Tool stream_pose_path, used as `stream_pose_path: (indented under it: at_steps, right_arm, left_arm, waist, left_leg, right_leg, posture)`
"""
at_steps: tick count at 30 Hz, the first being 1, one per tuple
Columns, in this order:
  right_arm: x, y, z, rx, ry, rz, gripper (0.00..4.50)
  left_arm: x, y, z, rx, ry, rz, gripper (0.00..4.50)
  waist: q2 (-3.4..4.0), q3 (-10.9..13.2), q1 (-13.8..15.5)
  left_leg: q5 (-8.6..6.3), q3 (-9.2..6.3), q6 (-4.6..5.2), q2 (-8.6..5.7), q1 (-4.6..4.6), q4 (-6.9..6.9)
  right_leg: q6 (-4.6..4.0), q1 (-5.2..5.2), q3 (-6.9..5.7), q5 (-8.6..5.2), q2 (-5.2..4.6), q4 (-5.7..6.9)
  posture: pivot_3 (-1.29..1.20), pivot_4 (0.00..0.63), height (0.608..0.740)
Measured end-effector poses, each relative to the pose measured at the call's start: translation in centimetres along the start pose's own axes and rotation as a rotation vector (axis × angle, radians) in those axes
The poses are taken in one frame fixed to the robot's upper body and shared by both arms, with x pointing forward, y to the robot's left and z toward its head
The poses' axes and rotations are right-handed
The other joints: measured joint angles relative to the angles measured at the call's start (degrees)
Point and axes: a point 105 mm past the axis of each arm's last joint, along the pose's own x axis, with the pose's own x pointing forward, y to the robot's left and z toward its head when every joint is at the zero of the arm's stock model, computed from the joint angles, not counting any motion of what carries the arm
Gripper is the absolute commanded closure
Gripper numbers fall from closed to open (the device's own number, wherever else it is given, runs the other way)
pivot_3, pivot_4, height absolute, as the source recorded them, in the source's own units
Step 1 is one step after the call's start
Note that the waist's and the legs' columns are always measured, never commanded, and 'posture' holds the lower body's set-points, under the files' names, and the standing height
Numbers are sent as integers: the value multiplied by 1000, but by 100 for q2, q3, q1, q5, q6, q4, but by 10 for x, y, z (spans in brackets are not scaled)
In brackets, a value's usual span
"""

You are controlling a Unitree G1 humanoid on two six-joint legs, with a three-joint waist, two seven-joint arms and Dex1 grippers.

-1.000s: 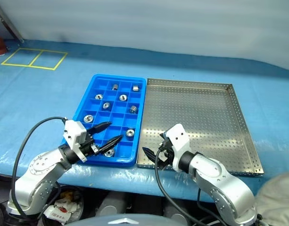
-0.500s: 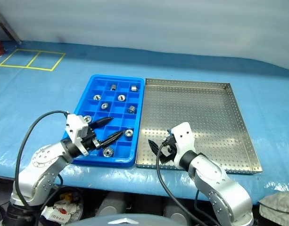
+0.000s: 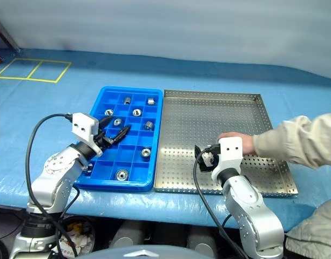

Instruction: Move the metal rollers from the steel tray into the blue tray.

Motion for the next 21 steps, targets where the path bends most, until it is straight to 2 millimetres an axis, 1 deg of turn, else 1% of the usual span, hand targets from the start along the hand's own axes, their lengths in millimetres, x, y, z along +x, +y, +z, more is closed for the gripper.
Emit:
stream_pose_path:
  at_steps: [2, 3, 8, 10, 16, 21]
  right_arm:
    - [1, -2, -1, 11, -4, -21, 24]
    - [1, -6, -1, 13, -6, -42, 24]
    - [0, -11, 1, 16, -21, -73, 24]
    - [0, -10, 0, 20, -20, -71, 24]
    - [-4, -8, 2, 21, -31, -64, 24]
    - [-6, -6, 3, 41, -40, -62, 24]
  left_arm:
    - [4, 11, 3, -19, -18, 83, 702]
    - [5, 21, 4, -30, -27, 154, 702]
    - [-2, 58, 6, -53, -40, 378, 702]
    - [-7, 71, 4, -55, -33, 452, 702]
    - [-25, 99, 5, -79, -44, 615, 702]
    - [-45, 124, -1, -72, -14, 795, 702]
  waist:
    - [1, 0, 2]
    - [0, 0, 0]
    - [0, -1, -64]
    - [0, -1, -81]
    - [0, -1, -89]
    - [-2, -2, -79]
  left_leg:
    - [2, -2, 2, -4, 0, 1]
    - [3, -2, 4, -5, 0, 2]
    - [5, 0, 5, -7, 2, 2]
    - [5, -1, 4, -7, 2, 1]
    - [6, -1, 3, -7, 3, 1]
    - [8, -3, 1, -8, 4, 1]
  right_leg:
    - [3, 3, 2, 3, -1, 0]
    - [6, 3, 5, 5, -1, 0]
    - [3, 4, 9, 17, -1, 0]
    - [2, 3, 8, 24, -1, 1]
    - [8, 4, 8, 29, -1, 1]
    - [14, 5, 8, 33, -1, 2]
  posture:
    - [105, 150, 740]
    - [105, 150, 740]
    - [111, 150, 740]
    - [116, 150, 740]
    - [132, 150, 740]
    - [147, 150, 740]
